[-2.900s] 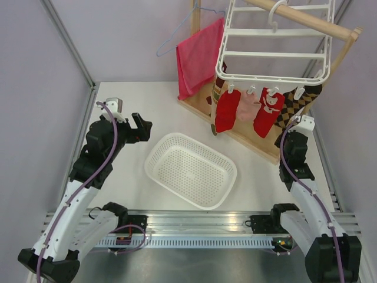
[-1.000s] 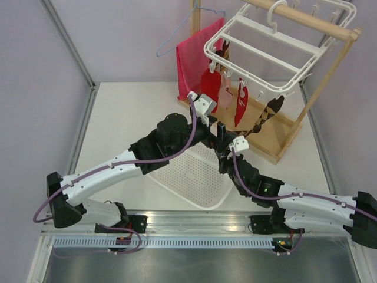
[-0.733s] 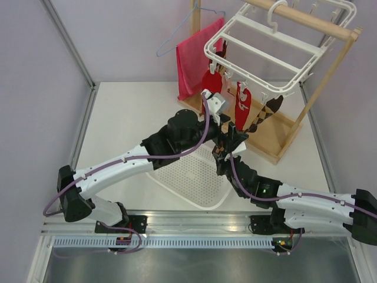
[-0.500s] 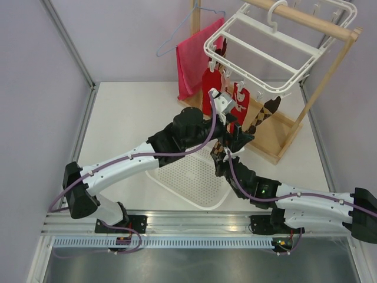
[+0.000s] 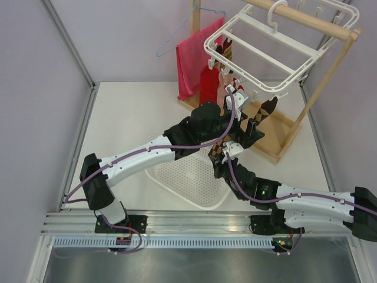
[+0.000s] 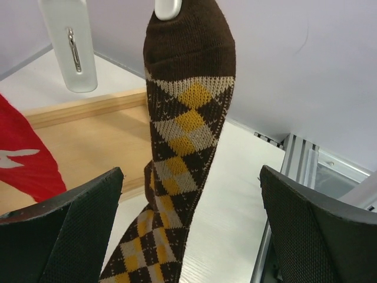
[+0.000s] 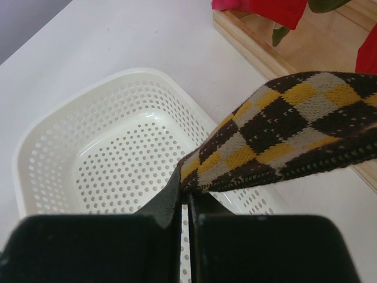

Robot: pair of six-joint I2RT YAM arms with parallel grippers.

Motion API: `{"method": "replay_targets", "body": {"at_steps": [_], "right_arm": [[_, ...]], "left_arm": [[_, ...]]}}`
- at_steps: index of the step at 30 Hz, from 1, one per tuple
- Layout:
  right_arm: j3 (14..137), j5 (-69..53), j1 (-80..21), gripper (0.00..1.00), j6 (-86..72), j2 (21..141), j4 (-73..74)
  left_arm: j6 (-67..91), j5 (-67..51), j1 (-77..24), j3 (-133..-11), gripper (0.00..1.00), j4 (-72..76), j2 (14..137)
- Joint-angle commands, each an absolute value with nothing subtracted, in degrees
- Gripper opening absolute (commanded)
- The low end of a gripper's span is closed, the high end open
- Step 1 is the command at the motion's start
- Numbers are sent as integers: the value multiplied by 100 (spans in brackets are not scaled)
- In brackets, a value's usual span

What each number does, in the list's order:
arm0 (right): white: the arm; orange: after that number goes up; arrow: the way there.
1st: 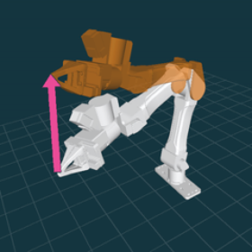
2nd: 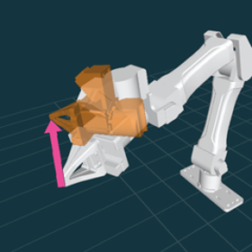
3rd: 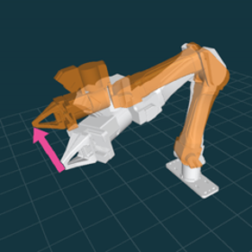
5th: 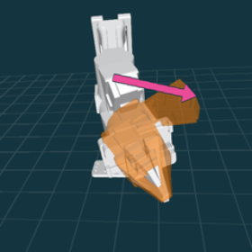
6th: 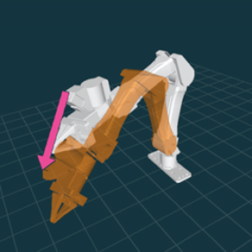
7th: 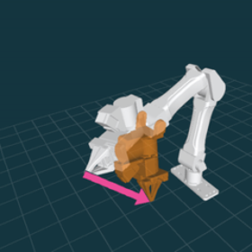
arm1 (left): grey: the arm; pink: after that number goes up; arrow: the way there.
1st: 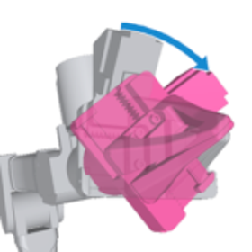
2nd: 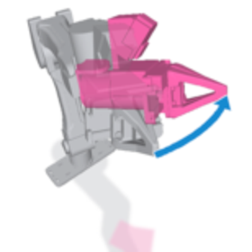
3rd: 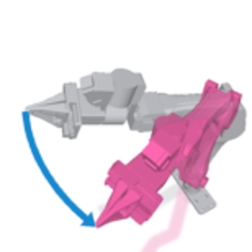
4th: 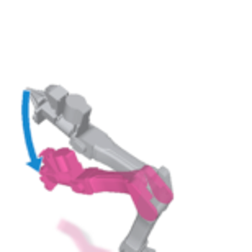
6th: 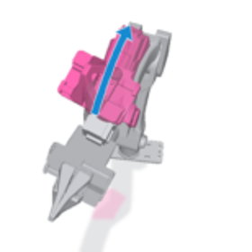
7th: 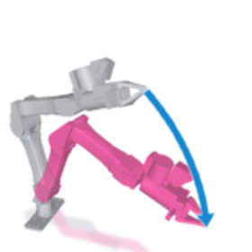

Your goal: Remove the socks clipped to the hanger

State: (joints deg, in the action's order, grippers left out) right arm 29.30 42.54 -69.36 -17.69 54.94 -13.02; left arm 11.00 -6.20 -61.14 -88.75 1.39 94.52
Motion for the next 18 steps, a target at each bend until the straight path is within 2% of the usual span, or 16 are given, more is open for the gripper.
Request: {"method": "replay_targets", "body": {"at_steps": [1, 7, 12, 15, 16, 18], "right_arm": [[3155, 4368, -7005, 1, -1714, 5397, -1477], [3164, 4324, -7031, 1, -1670, 5370, -1503], [3173, 4307, -7049, 1, -1644, 5388, -1512], [3164, 4289, -7049, 1, -1652, 5388, -1512], [3155, 4298, -7049, 1, -1661, 5379, -1503], [3147, 4324, -7049, 1, -1661, 5353, -1485]], "left_arm": [[879, -266, -6135, -9158, 100, -114, 9554], [844, 438, -6135, -9378, 100, -325, 9729], [747, 562, -6144, -9711, 99, -536, 9958], [729, 519, -6144, -9808, 78, -589, 10055], [721, 510, -6144, -9817, 62, -598, 10063], [712, 475, -6135, -9817, 49, -598, 10072]]}}
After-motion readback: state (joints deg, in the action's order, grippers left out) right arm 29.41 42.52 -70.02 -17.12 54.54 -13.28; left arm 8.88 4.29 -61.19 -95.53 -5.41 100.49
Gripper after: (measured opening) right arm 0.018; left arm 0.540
